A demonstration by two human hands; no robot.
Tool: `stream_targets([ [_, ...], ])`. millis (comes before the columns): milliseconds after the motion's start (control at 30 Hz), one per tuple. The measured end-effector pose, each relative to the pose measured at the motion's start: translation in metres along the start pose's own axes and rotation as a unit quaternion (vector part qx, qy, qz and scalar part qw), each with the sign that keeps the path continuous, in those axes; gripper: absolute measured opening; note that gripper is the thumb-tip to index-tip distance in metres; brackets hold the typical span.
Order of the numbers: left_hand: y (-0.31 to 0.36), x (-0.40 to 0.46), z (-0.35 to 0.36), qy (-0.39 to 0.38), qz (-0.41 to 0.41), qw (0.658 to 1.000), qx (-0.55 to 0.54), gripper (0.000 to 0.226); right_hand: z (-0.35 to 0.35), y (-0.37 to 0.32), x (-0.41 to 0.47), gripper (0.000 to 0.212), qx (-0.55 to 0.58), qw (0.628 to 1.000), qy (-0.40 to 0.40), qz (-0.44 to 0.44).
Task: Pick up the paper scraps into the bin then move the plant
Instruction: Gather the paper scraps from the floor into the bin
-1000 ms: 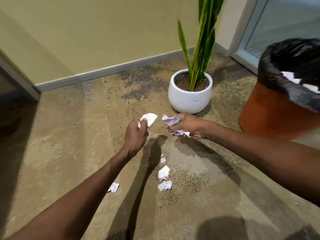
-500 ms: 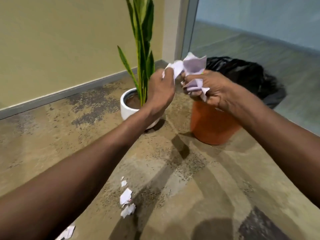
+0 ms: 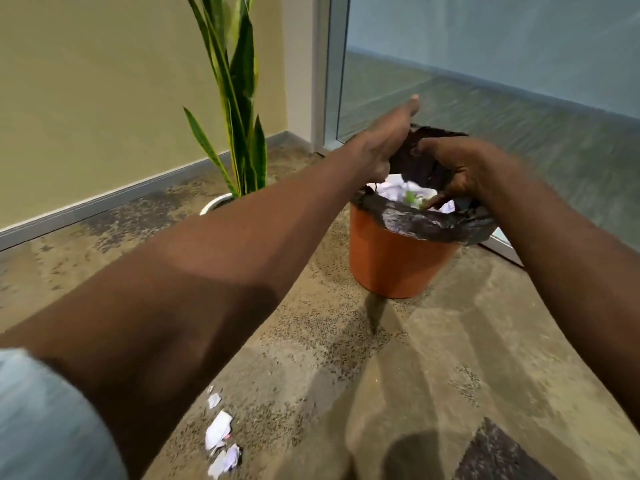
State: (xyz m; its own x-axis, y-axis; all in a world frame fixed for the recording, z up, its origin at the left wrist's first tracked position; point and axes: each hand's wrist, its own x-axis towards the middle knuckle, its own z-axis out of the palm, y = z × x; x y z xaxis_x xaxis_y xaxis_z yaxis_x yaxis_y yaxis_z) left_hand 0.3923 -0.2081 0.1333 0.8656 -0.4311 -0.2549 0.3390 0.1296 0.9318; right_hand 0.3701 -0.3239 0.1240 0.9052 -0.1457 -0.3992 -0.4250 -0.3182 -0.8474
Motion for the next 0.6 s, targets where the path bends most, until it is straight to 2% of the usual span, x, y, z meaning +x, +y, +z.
stream_targets([
  [67, -0.003, -0.01, -0.009, 0.067, 0.068, 0.995, -0.02, 0.052, 0.01, -0.002, 0.002, 0.025, -0.036, 0.996, 0.08, -0.021],
  [100, -0.007, -0.017, -0.018, 0.102, 0.117, 0.988, -0.019, 0.043, 0.016, -0.002, 0.005, 0.022, -0.056, 0.989, 0.12, -0.06],
  [133, -0.012, -0.028, -0.028, 0.125, 0.158, 0.979, -0.027, 0.03, 0.024, -0.001, 0.008, 0.026, -0.077, 0.978, 0.161, -0.112],
  [200, -0.028, -0.053, -0.054, 0.158, 0.198, 0.967, -0.016, 0.022, 0.047, 0.001, 0.005, 0.038, -0.116, 0.938, 0.242, -0.22],
  [267, -0.05, -0.077, -0.082, 0.187, 0.198, 0.962, 0.037, 0.021, 0.083, 0.009, -0.01, 0.04, -0.12, 0.903, 0.249, -0.329],
  [367, -0.092, -0.116, -0.129, 0.245, 0.146, 0.956, 0.069, 0.018, 0.147, 0.036, -0.027, 0.026, -0.154, 0.883, 0.121, -0.426],
  [467, -0.144, -0.164, -0.188, 0.238, 0.048, 0.955, 0.171, 0.017, 0.208, 0.086, -0.039, 0.017, -0.217, 0.873, -0.077, -0.43],
  [533, -0.18, -0.204, -0.228, 0.226, -0.065, 0.927, 0.291, 0.019, 0.239, 0.124, -0.046, 0.015, -0.281, 0.846, -0.195, -0.41],
  [600, -0.213, -0.244, -0.267, 0.212, -0.148, 0.87, 0.421, 0.022, 0.262, 0.156, -0.054, 0.025, -0.364, 0.796, -0.296, -0.383],
])
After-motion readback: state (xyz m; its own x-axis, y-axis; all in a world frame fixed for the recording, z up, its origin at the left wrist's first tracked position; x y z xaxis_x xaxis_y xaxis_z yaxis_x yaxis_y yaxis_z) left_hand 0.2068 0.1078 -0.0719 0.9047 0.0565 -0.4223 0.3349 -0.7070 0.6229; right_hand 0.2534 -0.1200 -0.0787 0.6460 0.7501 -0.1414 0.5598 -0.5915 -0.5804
